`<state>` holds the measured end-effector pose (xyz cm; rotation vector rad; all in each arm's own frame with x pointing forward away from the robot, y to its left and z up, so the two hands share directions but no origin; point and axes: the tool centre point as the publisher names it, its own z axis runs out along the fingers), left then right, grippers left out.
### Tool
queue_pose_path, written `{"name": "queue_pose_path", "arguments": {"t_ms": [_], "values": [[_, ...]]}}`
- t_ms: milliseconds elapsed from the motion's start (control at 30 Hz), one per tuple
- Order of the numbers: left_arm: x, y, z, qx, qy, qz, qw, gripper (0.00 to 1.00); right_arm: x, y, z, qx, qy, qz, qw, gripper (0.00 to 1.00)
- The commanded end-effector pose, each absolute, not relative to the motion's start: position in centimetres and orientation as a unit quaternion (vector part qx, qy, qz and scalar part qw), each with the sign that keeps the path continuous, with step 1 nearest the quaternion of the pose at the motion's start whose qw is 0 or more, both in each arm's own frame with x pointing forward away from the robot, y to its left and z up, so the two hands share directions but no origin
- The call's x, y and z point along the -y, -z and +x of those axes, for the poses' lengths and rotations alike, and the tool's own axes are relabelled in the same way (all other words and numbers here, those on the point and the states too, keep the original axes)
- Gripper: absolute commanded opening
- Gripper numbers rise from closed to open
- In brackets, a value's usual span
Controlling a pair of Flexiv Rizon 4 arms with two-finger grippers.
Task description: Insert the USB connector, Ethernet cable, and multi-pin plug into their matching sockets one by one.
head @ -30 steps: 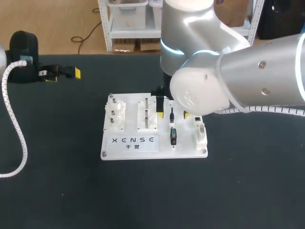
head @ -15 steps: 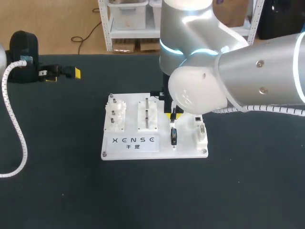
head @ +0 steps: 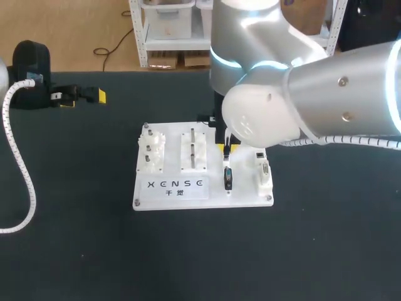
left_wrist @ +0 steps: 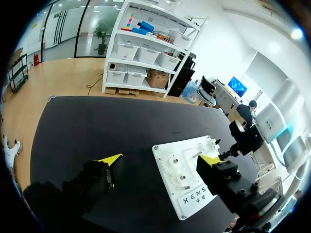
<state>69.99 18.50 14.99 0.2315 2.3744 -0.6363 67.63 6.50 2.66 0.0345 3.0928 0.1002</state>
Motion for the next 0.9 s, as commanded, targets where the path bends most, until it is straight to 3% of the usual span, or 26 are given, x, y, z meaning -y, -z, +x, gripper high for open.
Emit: {"name": "queue_pose_path", "arguments": {"t_ms": [33, 433, 467, 533, 567, 900], "values": [[-18.5, -15.0, 70.0, -0.908, 0.243, 0.088, 0.33, 1.0, -5.7, -4.3, 67.0, -0.998, -0.039, 0.014, 0.036, 0.0], [-18.5, -15.0, 70.0, -0.908, 0.243, 0.088, 0.33, 1.0, -4.7, -5.1, 66.8, -0.998, -0.047, 0.015, 0.044, 0.0], [-18.5, -15.0, 70.0, -0.908, 0.243, 0.088, 0.33, 1.0, -4.7, -5.1, 66.7, -0.998, -0.045, 0.016, 0.042, 0.06], [-18.5, -15.0, 70.0, -0.908, 0.243, 0.088, 0.33, 1.0, -4.8, -4.9, 66.7, -0.998, -0.041, 0.018, 0.039, 0.56], [-18.5, -15.0, 70.0, -0.908, 0.243, 0.088, 0.33, 1.0, -4.8, -4.8, 66.7, -0.998, -0.041, 0.018, 0.038, 1.0], [-18.5, -15.0, 70.0, -0.908, 0.243, 0.088, 0.33, 1.0, -5.4, -4.5, 66.6, -0.998, -0.042, 0.02, 0.03, 1.0]]}}
